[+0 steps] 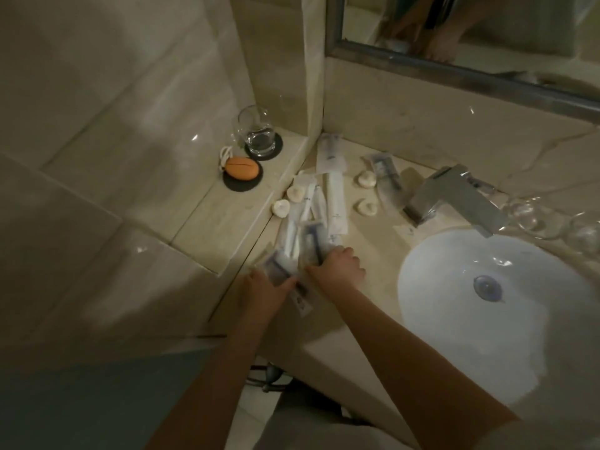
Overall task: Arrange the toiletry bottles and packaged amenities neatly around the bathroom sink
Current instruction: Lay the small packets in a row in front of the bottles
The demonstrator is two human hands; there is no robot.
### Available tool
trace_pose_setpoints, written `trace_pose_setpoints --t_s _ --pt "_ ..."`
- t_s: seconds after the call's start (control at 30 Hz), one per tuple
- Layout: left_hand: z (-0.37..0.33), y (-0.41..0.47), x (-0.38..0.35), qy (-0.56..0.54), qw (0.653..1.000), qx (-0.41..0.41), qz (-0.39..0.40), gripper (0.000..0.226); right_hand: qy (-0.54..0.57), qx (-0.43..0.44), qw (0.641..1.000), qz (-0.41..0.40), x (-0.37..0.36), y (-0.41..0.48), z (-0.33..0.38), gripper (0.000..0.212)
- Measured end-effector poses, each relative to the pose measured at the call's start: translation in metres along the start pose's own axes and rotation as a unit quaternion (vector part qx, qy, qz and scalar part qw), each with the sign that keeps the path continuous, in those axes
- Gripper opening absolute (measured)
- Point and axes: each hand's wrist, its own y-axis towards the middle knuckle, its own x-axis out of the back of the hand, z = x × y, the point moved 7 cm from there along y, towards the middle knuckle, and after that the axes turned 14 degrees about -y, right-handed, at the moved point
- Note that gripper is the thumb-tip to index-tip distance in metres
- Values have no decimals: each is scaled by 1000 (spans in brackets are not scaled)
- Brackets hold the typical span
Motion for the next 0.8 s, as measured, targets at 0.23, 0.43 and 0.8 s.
trace_pose_setpoints --t_s 0.23,0.43,0.8 --pt "-21 -3 -10 -44 998 34 -12 68 62 69 996 11 0 8 -4 25" --pt "-16 -12 -15 -162 986 38 -8 34 138 111 984 14 10 0 -25 10" --pt "-57 -61 -43 -217 973 -75 23 23 346 112 932 2 39 -58 -112 26"
